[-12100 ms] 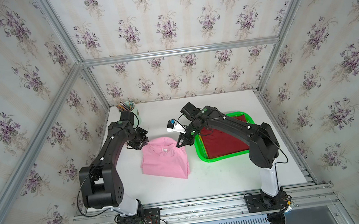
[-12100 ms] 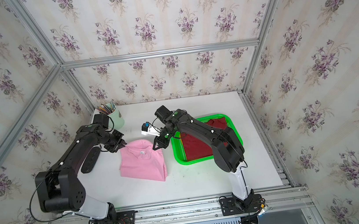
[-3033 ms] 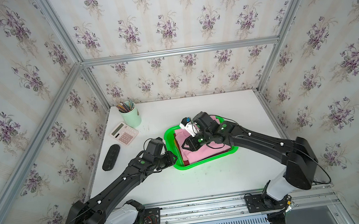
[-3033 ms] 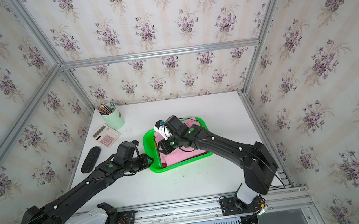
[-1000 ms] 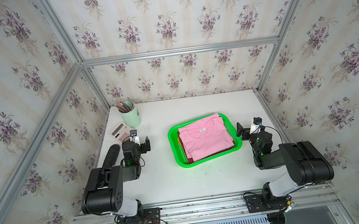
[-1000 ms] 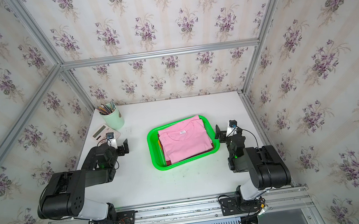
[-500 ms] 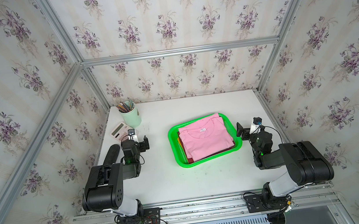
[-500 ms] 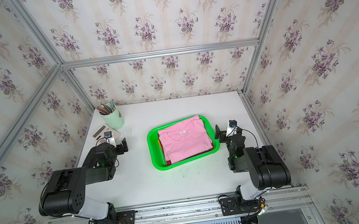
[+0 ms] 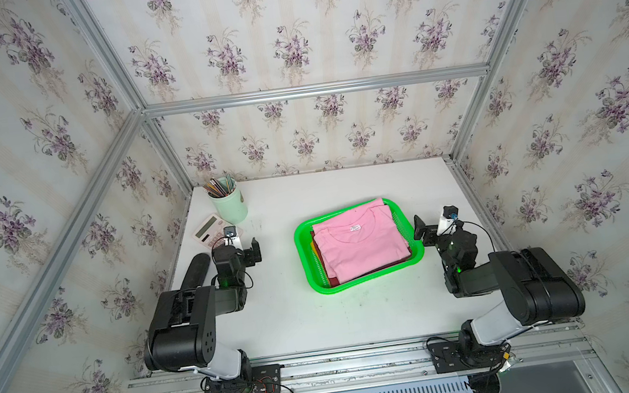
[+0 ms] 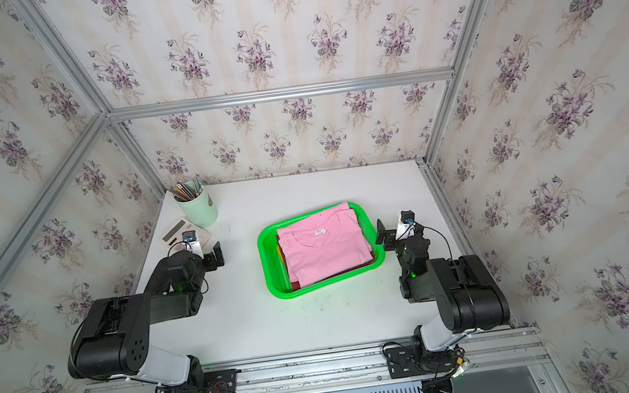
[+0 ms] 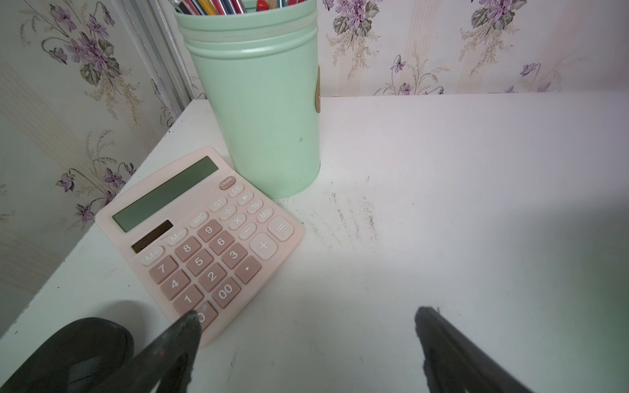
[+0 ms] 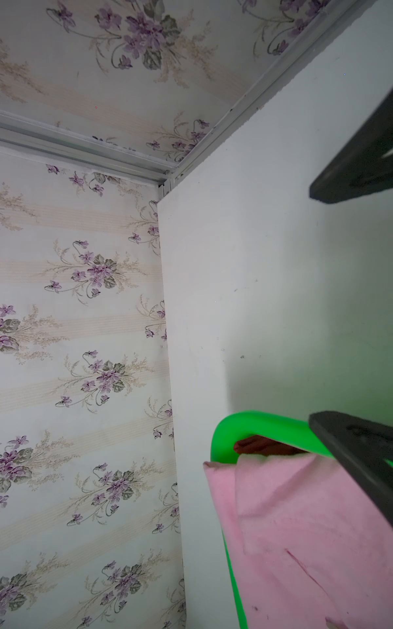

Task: Put the folded t-shirts into the basket
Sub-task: Reset both arms

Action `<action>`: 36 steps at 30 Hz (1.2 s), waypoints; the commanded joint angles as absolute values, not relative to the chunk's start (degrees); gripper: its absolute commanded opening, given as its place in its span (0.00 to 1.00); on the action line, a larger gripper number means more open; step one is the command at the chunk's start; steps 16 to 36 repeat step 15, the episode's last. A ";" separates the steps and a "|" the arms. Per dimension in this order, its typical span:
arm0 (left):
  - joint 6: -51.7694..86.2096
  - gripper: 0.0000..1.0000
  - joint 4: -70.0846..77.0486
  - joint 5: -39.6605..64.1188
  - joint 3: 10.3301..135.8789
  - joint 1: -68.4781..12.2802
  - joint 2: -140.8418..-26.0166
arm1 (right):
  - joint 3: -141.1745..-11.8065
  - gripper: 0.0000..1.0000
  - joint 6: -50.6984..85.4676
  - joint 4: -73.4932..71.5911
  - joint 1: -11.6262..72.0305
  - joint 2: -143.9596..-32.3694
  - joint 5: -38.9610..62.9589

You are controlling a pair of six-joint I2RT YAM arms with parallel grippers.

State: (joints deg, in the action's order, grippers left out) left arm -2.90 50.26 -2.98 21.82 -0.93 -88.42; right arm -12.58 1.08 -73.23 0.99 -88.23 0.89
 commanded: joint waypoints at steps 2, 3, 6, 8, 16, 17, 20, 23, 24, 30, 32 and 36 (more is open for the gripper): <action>-2.96 1.00 52.16 -3.12 21.95 -0.88 -88.64 | -12.78 1.00 0.61 -73.39 1.05 -88.31 1.04; -2.94 1.00 51.92 -3.09 22.11 -0.96 -88.72 | -12.75 1.00 0.62 -73.39 1.05 -88.25 0.99; -2.82 1.00 51.60 -2.99 22.24 -0.88 -88.73 | -12.81 1.00 0.62 -73.39 1.05 -88.28 0.98; -2.81 1.00 51.65 -2.99 22.24 -0.88 -88.77 | -12.83 1.00 0.61 -73.34 1.05 -88.31 0.97; -3.00 1.00 52.16 -2.99 21.86 -0.89 -88.60 | -12.77 1.00 0.62 -73.39 1.03 -88.24 0.97; -3.00 1.00 52.16 -2.99 21.86 -0.89 -88.60 | -12.77 1.00 0.62 -73.39 1.03 -88.24 0.97; -3.00 1.00 52.16 -2.99 21.86 -0.89 -88.60 | -12.77 1.00 0.62 -73.39 1.03 -88.24 0.97; -3.00 1.00 52.16 -2.99 21.86 -0.89 -88.60 | -12.77 1.00 0.62 -73.39 1.03 -88.24 0.97; -3.00 1.00 52.16 -2.99 21.86 -0.89 -88.60 | -12.77 1.00 0.62 -73.39 1.03 -88.24 0.97; -3.00 1.00 52.16 -2.99 21.86 -0.89 -88.60 | -12.77 1.00 0.62 -73.39 1.03 -88.24 0.97; -3.00 1.00 52.16 -2.99 21.86 -0.89 -88.60 | -12.77 1.00 0.62 -73.39 1.03 -88.24 0.97; -3.00 1.00 52.16 -2.99 21.86 -0.89 -88.60 | -12.77 1.00 0.62 -73.39 1.03 -88.24 0.97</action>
